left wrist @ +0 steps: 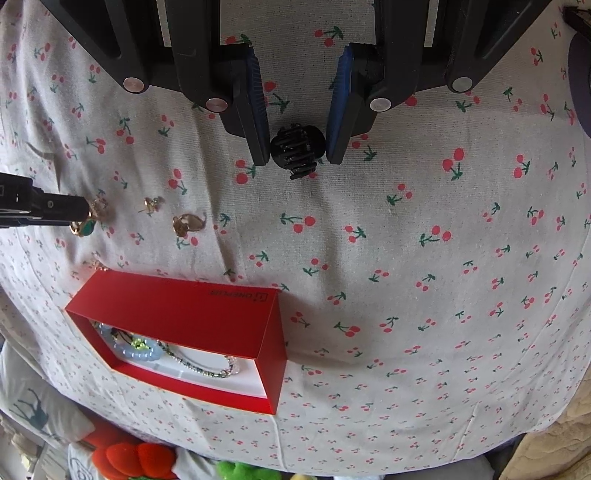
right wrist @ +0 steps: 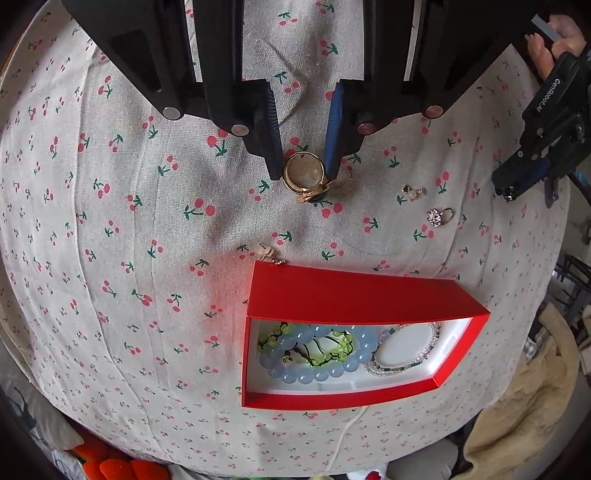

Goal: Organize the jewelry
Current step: 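Grasp the gold ring with the right tool while the left tool holds the hair clip, then carry the hair clip and gold ring into the red box and open both tools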

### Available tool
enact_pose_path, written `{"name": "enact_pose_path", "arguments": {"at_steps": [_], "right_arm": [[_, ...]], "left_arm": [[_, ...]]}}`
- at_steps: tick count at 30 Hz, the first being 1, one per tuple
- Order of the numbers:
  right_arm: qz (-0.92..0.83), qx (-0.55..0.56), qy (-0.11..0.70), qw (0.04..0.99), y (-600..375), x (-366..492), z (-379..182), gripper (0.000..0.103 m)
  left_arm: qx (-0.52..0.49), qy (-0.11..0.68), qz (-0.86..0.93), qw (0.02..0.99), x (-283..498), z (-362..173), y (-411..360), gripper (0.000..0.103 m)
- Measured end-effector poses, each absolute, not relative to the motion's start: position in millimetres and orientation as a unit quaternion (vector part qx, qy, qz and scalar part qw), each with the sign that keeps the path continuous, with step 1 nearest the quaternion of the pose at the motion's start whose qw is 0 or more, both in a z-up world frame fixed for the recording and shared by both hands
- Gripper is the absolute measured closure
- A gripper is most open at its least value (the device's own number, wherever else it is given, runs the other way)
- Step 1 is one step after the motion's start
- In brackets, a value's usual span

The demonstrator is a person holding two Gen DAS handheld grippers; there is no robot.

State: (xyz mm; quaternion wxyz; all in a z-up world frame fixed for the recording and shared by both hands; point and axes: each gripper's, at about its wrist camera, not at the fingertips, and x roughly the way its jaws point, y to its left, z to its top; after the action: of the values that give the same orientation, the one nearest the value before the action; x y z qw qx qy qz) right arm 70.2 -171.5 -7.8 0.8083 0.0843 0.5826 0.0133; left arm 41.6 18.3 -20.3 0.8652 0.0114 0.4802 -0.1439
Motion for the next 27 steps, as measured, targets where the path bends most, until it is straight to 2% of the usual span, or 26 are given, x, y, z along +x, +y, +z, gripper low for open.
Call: {"name": "enact_pose_path", "arguments": {"at_steps": [10,20,27], "right_arm": [[0.022,0.092,0.569,0.817,-177,58,13,0.079],[0.015,0.118,0.538,0.834,-193,67,43,0.079],[0.019,0.116,0.514,0.85,-190,80,61,0.079]], "left_arm": [[0.001,0.492,-0.152,0.857,45,-5,18,0.078],[-0.026,0.461,-0.206,0.863,69,34,4,0.078],[-0.038,0.449,-0.232,0.862,96,42,-11,0.078]]}}
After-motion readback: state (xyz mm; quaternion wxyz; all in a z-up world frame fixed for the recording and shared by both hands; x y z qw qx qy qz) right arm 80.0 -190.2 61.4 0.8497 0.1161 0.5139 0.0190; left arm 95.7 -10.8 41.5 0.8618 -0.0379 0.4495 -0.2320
